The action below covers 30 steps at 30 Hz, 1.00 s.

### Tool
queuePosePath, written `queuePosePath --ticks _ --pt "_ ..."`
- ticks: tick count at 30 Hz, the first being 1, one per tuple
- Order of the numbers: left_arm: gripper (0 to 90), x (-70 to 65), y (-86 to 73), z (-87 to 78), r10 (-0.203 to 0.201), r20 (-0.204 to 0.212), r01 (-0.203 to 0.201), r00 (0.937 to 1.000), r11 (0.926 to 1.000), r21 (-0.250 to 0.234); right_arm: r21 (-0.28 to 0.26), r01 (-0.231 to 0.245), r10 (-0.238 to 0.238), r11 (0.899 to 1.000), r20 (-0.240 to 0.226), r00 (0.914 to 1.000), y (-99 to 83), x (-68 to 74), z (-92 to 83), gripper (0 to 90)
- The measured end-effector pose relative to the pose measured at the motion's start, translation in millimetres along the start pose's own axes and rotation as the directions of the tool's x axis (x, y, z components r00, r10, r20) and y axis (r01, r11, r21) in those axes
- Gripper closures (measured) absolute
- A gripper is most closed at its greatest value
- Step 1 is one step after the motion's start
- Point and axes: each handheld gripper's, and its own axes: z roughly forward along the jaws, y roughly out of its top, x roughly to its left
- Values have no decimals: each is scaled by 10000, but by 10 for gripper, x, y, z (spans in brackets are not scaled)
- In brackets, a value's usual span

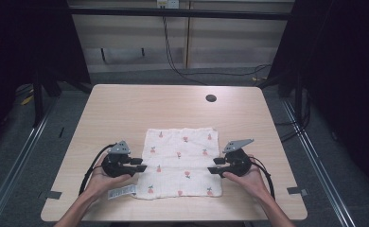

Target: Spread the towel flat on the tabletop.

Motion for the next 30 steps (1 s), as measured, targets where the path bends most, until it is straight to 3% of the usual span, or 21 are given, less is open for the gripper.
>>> queuePosePath --ticks 5,7,9,11,13,14,16,19,20,23,26,30 --pt "623 -19 7 44 129 -52 -129 9999 9999 79 304 222 -229 9993 244 9994 -34 23 72 493" --pt "608 -13 -4 69 96 -105 -95 9999 9999 105 740 467 -512 9962 605 9969 -55 41 102 495" --pt "594 -6 -11 97 84 -113 -81 9999 9997 242 766 841 -896 9935 709 9935 -70 60 118 507" --pt "586 -8 -8 98 65 -217 -60 9997 9998 204 1187 964 -1048 9882 660 9923 -41 75 93 614" --pt "580 -31 2 110 -2 -61 3 10000 9999 130 1126 934 -1014 9892 675 9926 -67 86 73 682" --pt "584 -60 8 131 204 -70 -202 9998 9993 307 1084 920 -982 9898 533 9937 -91 87 50 760" --pt "587 -128 18 166 630 -175 -623 9979 9973 389 1081 930 -992 9898 538 9936 -100 89 41 774" --pt "693 -181 23 178 1051 -361 -1033 9938 9935 478 1064 749 -797 9915 414 9960 -133 82 8 806" --pt "811 -188 21 171 1104 -315 -1085 9934 9925 560 1027 725 -757 9921 268 9968 -158 79 -12 812" --pt "884 -226 -6 153 944 -32 -941 9955 9941 533 1013 673 -695 9926 183 9974 -186 102 -34 812" --pt "890 -268 -37 125 935 53 -937 9956 9938 597 1097 751 -779 9911 216 9967 -209 149 -58 811" --pt "890 -349 -92 67 799 281 -817 9964 9939 735 984 811 -800 9918 -157 9967 -280 226 -98 811"
